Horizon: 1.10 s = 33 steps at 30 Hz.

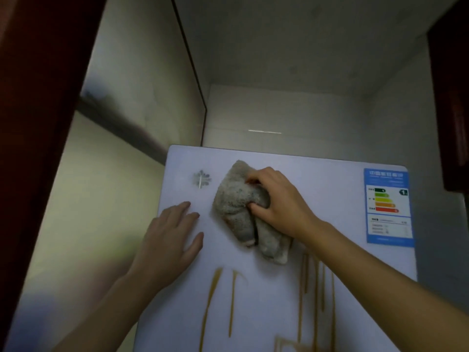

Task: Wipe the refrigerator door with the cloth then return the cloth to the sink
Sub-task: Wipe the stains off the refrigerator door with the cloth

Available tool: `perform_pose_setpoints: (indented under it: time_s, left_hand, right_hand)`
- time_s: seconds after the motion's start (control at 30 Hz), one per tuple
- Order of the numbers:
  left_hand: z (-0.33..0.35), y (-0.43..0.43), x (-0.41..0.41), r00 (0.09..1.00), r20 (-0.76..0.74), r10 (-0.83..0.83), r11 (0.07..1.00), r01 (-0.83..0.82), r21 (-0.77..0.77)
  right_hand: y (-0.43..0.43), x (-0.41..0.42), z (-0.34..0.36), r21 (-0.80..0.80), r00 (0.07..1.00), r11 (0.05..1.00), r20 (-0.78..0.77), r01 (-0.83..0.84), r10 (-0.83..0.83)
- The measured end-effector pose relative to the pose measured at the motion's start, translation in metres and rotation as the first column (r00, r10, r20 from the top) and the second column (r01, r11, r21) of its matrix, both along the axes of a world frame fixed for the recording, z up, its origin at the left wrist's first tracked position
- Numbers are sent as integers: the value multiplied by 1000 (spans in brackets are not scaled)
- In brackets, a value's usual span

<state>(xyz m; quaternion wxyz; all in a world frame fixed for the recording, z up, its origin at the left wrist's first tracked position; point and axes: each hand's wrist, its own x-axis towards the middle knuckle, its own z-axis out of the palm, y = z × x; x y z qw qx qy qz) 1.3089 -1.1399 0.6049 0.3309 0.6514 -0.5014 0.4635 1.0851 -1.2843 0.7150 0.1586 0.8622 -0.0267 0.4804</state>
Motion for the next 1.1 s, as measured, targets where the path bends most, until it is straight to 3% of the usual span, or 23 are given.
perform_pose_setpoints:
  time_s: [0.1, 0.43, 0.6, 0.8, 0.93, 1.1]
  left_hand:
    - [-4, 1, 4, 999, 53, 9, 1000, -9, -1]
    - [-24, -3, 19, 995, 90, 36, 999, -38, 23]
    - [-30, -4, 21, 993, 107, 46, 999, -48, 20]
    - [-33, -11, 24, 993, 113, 35, 999, -32, -30]
    - [-38, -17, 27, 990, 136, 26, 998, -17, -64]
    - [-38, -18, 27, 991, 132, 37, 998, -30, -59]
  right_hand:
    - [-2, 18, -10, -14, 998, 998, 34, -55, 56]
    - [-13, 45, -34, -149, 967, 989, 253, 18, 20]
    - [-9, 48, -34, -125, 947, 991, 321, 38, 4]
    - [-16, 45, -30, -136, 896, 988, 426, -78, 129]
    - [-30, 39, -33, -243, 891, 970, 437, -18, 125]
    - [-28, 44, -39, -204, 914, 977, 404, 58, 30]
